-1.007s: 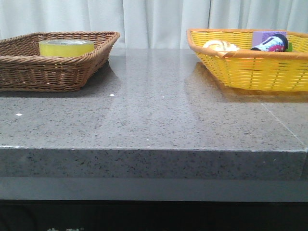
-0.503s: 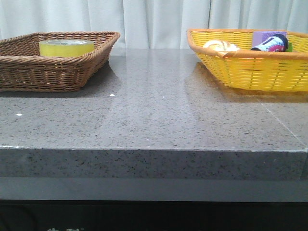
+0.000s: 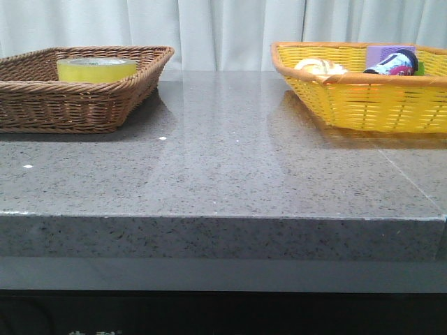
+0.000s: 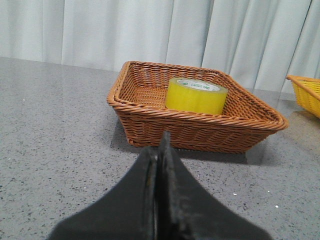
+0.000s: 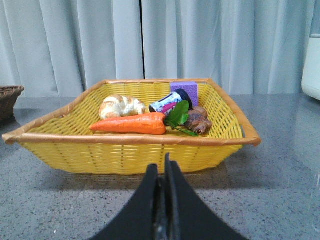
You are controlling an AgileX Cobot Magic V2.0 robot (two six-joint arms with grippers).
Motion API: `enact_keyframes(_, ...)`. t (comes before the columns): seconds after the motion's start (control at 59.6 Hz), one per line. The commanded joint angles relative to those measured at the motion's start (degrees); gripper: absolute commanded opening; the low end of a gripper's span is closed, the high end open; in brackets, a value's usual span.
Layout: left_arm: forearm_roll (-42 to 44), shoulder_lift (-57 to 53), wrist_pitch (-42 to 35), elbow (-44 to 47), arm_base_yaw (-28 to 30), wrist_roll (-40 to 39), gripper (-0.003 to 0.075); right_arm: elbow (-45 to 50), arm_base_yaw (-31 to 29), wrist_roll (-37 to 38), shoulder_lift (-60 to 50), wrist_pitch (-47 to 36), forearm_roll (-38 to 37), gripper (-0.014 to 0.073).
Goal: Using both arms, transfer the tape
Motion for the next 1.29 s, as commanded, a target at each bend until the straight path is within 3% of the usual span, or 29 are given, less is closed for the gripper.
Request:
enact_keyframes(0.0,-0.2,-1.0,-4.7,2.2,0.1,-0.3,-0.002,-1.5,-0.3,0.4,-1.6,-3.7,-1.0,-0.0069)
enact_keyframes(1.023,-0.2,-1.0,-4.7,2.2,0.1,-0.3,-0.002,-1.5,-2.6,0.4,-1.5,-3.7,-1.4,-0.0069)
enact_keyframes(1.275,-0.2,-1.0,-4.7,2.2,3.4,-0.3,-0.002,-1.5,-2.6,0.4,-1.5,-3.7,-1.4,-0.0069)
